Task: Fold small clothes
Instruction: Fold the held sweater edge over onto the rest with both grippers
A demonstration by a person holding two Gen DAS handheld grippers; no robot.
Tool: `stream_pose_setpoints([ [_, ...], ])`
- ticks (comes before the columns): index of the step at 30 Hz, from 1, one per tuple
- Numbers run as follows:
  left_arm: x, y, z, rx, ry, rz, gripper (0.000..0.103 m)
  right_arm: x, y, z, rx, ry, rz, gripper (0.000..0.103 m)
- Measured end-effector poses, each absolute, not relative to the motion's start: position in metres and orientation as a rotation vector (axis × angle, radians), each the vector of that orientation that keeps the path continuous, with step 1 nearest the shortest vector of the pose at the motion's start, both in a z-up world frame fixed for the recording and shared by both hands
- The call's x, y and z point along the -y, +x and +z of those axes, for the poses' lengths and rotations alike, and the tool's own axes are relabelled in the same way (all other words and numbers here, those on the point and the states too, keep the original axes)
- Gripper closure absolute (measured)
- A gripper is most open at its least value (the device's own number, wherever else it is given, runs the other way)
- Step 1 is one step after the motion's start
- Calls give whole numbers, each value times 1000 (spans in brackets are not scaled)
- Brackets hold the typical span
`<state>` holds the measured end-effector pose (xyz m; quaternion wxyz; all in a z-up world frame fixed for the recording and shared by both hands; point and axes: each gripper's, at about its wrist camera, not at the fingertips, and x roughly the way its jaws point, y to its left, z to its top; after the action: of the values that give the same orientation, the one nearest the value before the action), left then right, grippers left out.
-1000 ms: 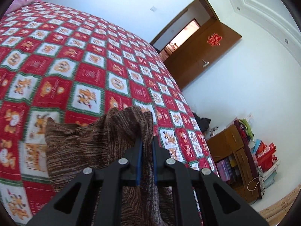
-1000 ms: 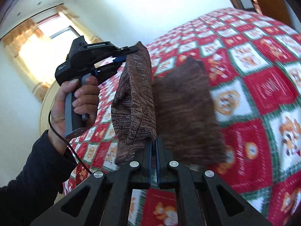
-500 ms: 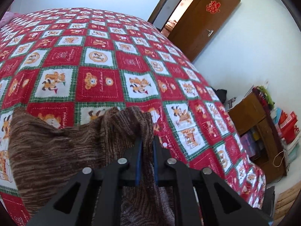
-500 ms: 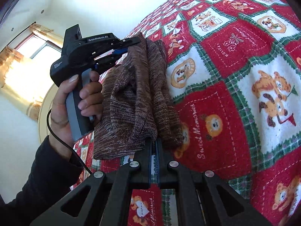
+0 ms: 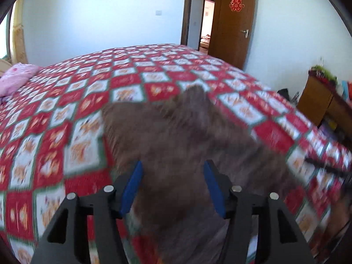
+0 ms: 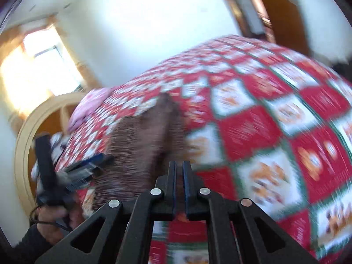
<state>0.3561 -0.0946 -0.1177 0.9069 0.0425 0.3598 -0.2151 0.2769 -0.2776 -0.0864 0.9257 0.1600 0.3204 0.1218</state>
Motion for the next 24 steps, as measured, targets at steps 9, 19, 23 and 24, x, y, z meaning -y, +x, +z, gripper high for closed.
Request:
stream_pose_setpoints([
  [9,97,345,-146,-734,165,-418,22,241,428,-91,-811,136,192,54],
  [19,81,355,-161,-803,37,-463,15,280,515,-138,-955,164,49,99],
  [23,83,353,-162,-797,41,-466,13,262,487,-109,-869,24,71,97],
  [24,82,353,-162,-796,34,-469,13,259,477,-101,-848,18,98,97],
])
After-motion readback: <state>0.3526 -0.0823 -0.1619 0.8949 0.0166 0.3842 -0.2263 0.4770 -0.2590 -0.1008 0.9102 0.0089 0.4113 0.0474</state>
